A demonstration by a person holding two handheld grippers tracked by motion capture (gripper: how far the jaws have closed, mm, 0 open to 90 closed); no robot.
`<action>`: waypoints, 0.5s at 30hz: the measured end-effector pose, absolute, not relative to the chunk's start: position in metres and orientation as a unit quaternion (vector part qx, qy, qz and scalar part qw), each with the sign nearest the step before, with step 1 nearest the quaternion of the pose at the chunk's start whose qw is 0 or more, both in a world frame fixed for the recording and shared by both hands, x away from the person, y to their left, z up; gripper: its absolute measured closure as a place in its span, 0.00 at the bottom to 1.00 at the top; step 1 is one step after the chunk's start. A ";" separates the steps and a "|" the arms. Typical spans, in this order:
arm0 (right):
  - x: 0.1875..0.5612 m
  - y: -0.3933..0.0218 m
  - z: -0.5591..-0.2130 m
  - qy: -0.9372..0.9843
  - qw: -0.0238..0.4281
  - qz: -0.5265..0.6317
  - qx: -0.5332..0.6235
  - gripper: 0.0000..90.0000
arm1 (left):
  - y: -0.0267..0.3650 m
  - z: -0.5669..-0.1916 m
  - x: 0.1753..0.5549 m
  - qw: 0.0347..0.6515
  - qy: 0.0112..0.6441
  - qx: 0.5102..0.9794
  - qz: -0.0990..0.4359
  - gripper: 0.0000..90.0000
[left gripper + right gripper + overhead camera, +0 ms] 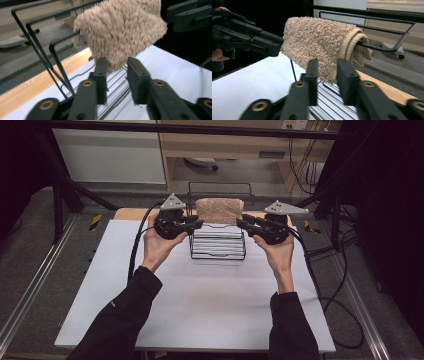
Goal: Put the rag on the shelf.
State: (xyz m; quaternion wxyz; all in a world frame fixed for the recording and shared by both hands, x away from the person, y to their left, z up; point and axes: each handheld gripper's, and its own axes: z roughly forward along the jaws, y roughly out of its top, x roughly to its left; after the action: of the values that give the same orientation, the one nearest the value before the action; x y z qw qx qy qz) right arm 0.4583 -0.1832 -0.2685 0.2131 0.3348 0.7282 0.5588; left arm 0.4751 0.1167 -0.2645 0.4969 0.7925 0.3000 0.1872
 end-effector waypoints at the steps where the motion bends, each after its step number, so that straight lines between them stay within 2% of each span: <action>1: 0.458 -0.183 -0.269 0.728 0.213 0.559 0.335 0.72 | 0.118 -0.266 0.474 0.494 0.301 0.794 0.186 0.74; 2: 0.455 -0.186 -0.270 0.726 0.215 0.557 0.341 0.65 | 0.121 -0.269 0.471 0.489 0.304 0.796 0.186 0.69; 3: 0.455 -0.186 -0.270 0.726 0.215 0.557 0.341 0.65 | 0.121 -0.269 0.471 0.489 0.304 0.796 0.186 0.66; 4: 0.452 -0.190 -0.272 0.724 0.209 0.559 0.345 0.59 | 0.122 -0.271 0.470 0.489 0.305 0.796 0.186 0.64; 5: 0.452 -0.190 -0.272 0.724 0.209 0.559 0.345 0.59 | 0.124 -0.273 0.468 0.487 0.305 0.797 0.185 0.64; 6: 0.449 -0.193 -0.274 0.723 0.207 0.559 0.350 0.52 | 0.128 -0.277 0.465 0.485 0.306 0.798 0.184 0.60; 7: 0.449 -0.193 -0.274 0.723 0.207 0.559 0.350 0.52 | 0.128 -0.277 0.465 0.485 0.306 0.798 0.184 0.58; 8: 0.446 -0.197 -0.278 0.724 0.203 0.556 0.354 0.45 | 0.131 -0.279 0.464 0.484 0.307 0.798 0.185 0.56; 9: 0.446 -0.197 -0.278 0.724 0.203 0.556 0.354 0.45 | 0.133 -0.282 0.462 0.484 0.309 0.798 0.183 0.56; 10: 0.443 -0.199 -0.282 0.725 0.198 0.553 0.360 0.37 | 0.138 -0.288 0.459 0.483 0.312 0.799 0.177 0.51; 11: 0.443 -0.199 -0.282 0.725 0.198 0.553 0.360 0.37 | 0.138 -0.288 0.459 0.483 0.312 0.799 0.177 0.47; 12: 0.441 -0.202 -0.287 0.730 0.197 0.546 0.361 0.32 | 0.143 -0.295 0.454 0.478 0.318 0.800 0.174 0.44; 13: 0.441 -0.202 -0.287 0.730 0.197 0.546 0.361 0.32 | 0.143 -0.295 0.454 0.478 0.318 0.800 0.174 0.41; 14: 0.437 -0.205 -0.293 0.734 0.198 0.538 0.365 0.26 | 0.149 -0.303 0.450 0.470 0.323 0.802 0.174 0.40; 15: 0.437 -0.205 -0.293 0.734 0.198 0.538 0.365 0.26 | 0.149 -0.303 0.450 0.470 0.323 0.802 0.174 0.38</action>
State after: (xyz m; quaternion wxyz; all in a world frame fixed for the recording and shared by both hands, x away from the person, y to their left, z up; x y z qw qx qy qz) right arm 0.4375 -0.2050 -0.2930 0.1975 0.3648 0.7338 0.5380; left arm 0.4503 0.1491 -0.3028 0.4704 0.8024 0.3232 0.1743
